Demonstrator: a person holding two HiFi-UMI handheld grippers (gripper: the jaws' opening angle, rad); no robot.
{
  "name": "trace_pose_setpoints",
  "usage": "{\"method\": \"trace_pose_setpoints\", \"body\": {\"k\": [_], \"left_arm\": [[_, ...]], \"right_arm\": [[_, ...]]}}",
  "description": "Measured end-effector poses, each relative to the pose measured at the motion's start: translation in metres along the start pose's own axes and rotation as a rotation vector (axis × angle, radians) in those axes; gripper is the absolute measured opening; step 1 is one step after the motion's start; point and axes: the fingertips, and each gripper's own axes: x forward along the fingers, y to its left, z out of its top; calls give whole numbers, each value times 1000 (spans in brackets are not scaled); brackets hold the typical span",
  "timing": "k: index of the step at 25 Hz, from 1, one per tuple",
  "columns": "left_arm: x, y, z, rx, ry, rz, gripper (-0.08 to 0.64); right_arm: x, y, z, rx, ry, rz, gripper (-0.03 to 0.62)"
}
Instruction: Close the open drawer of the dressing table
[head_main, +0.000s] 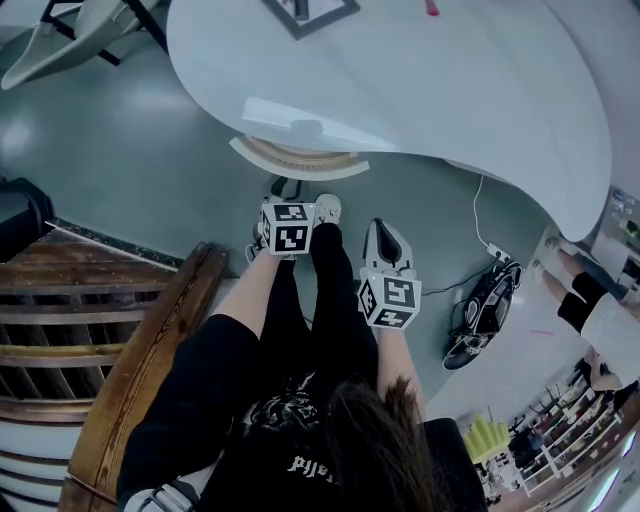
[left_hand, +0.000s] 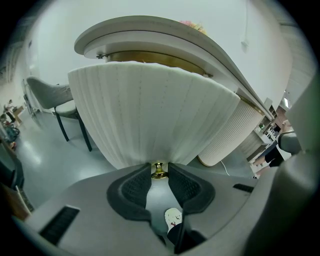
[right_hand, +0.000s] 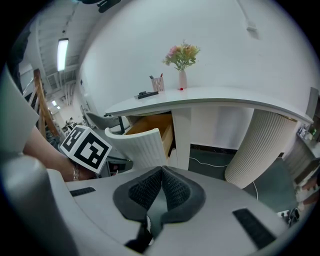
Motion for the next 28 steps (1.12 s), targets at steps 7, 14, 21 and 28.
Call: {"method": "trace_pose_setpoints", "body": {"k": [7, 14, 21, 28], "left_arm": [[0, -1, -1, 3, -18, 9, 118], [4, 0, 7, 16, -34, 13, 117], [8, 1, 14, 24, -41, 13, 117], [11, 2, 21, 43, -66, 18, 117]], "right_arm": [[-4, -3, -1, 8, -14, 1, 26], [-5, -6, -5, 4, -9, 2, 26], [-3, -7, -7, 7, -5, 2, 26], [0, -8, -9, 13, -2, 5, 26]]}}
